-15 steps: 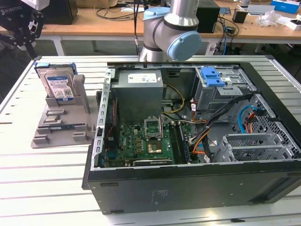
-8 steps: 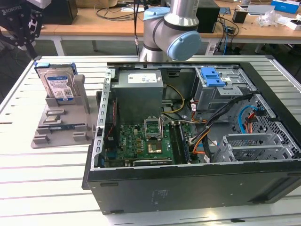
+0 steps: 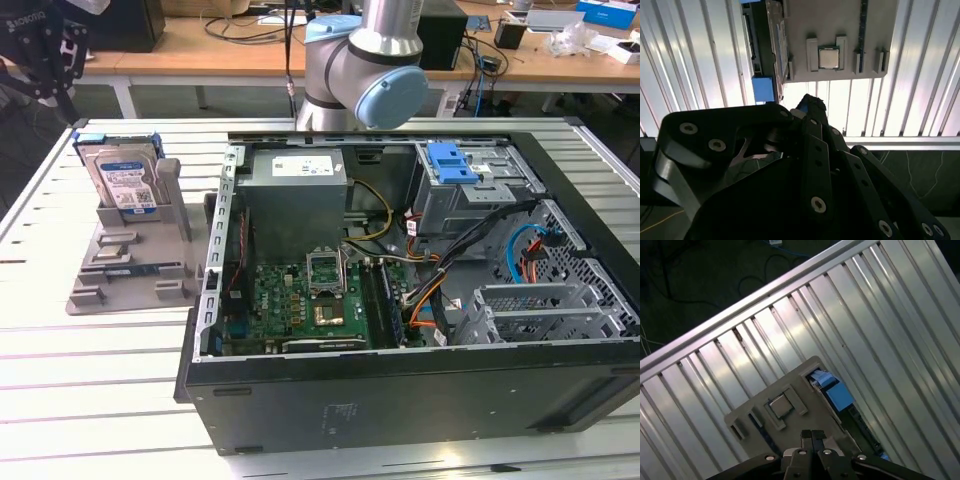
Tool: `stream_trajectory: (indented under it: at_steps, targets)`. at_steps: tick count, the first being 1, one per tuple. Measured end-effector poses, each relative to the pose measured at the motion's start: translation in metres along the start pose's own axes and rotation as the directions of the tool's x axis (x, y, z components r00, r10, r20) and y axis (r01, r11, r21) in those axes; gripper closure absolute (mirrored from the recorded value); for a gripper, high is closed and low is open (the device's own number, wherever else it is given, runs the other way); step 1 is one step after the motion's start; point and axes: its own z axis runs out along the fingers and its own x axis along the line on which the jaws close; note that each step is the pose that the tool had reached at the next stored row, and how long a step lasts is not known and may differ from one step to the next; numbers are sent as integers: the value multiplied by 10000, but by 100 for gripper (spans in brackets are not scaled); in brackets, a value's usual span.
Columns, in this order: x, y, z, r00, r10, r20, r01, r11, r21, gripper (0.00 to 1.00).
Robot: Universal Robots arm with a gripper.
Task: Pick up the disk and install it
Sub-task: 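Pick up the disk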
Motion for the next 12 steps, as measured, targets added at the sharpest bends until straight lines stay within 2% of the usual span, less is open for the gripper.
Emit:
stream_trajectory:
  at_steps: [5, 8, 10, 12]
  targets:
    - [0, 0, 0, 9983, -575, -3, 575, 9983, -15, 89]
    - [0, 0, 0, 9954, -958, -5, 958, 9954, -25, 89]
    - [0, 0, 0, 9918, -1279, -6, 1279, 9918, -34, 89]
    - [0, 0, 0, 9836, -1803, -7, 1803, 9836, -48, 89]
